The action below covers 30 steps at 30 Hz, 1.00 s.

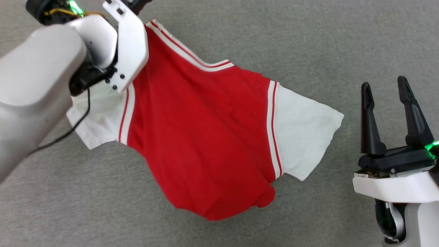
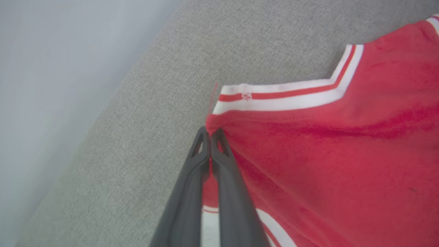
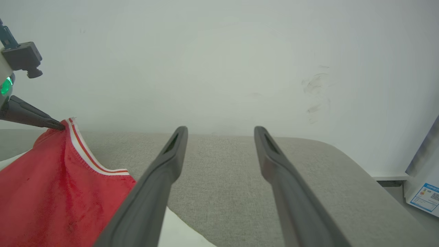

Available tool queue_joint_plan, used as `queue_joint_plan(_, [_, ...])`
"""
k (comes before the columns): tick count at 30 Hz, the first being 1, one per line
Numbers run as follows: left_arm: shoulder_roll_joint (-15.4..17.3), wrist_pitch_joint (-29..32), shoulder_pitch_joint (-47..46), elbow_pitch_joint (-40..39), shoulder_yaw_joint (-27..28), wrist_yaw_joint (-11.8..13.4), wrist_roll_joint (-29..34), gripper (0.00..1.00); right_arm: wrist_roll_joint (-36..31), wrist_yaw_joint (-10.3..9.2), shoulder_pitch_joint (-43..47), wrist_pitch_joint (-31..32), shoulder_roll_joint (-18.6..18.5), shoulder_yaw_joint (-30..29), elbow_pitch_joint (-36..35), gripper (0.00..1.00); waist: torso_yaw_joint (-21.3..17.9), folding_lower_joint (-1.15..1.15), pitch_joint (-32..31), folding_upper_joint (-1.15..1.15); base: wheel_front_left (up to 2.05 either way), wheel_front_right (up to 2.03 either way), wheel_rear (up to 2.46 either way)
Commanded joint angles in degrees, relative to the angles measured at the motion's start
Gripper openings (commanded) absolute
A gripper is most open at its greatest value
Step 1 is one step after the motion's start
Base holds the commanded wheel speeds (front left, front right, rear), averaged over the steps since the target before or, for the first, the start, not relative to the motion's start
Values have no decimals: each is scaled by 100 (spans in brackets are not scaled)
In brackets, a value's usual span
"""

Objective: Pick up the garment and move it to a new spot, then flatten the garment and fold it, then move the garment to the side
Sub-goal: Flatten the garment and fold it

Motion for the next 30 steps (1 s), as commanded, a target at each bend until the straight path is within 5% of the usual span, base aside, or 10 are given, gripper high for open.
queue_joint_plan(1, [-115, -86, 232, 210, -13, -1, 22, 0, 76, -6, -90, -11, 15, 22, -27, 100, -130, 0, 131, 0, 0, 0, 0])
queue_joint_plan(9, [-335, 135, 815, 791, -60, -1, 153, 0, 131, -5, -149, -11, 16, 27, -14, 100, -290, 0, 293, 0, 0, 0, 0])
queue_joint_plan(10, [-362, 108, 832, 851, -67, -2, 121, 11, 135, -6, -154, -11, 16, 12, -10, 100, -287, 0, 288, 0, 0, 0, 0])
queue_joint_plan(11, [-385, -3, 791, 883, -69, -1, 141, 100, 135, -6, -147, -11, 15, -10, -4, 100, -270, 0, 267, 0, 0, 0, 0])
queue_joint_plan(19, [-224, -364, 116, 833, 33, 0, -260, 100, 76, -6, 33, -11, 16, -118, -5, 100, 66, 0, -65, 0, 0, 0, 0])
queue_joint_plan(30, [640, 1297, -129, 461, -8, -1, -1064, 100, 44, -6, 98, -11, 15, -56, -45, 100, 217, 0, -187, 0, 0, 0, 0])
